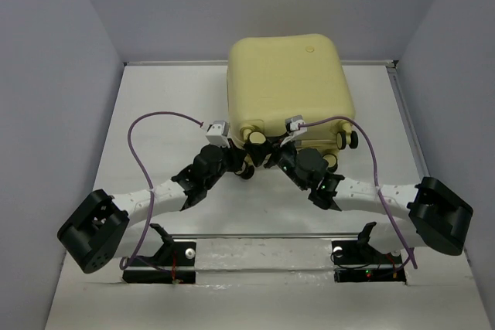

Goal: Pack the luggage

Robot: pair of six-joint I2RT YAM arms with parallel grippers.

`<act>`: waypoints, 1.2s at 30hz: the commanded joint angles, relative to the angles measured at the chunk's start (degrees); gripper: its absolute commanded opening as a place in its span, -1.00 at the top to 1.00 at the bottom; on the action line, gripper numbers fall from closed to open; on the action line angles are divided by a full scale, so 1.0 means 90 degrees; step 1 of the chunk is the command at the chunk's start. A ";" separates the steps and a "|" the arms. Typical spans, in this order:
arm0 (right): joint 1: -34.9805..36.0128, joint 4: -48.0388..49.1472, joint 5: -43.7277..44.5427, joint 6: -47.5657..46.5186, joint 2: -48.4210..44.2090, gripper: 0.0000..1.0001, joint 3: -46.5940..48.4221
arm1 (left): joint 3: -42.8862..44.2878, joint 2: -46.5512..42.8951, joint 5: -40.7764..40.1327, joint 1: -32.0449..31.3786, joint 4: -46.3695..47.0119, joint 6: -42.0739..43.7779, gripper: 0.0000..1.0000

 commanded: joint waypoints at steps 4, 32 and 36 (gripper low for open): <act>0.0117 0.0873 -0.0009 0.0032 -0.1112 0.86 -0.0107 | -0.0127 -0.0498 -0.1384 0.0368 -0.0198 0.0120 0.89; 0.0488 -0.0612 -0.2214 0.0091 -0.0881 0.86 0.0399 | 0.0457 -0.2927 -0.1247 0.1746 -0.1270 -0.0701 -0.91; 0.1073 -0.0817 -0.2264 -0.0289 -0.0226 0.86 0.1278 | 0.1365 -0.4130 -0.1218 0.1746 -0.2608 -0.0311 -0.98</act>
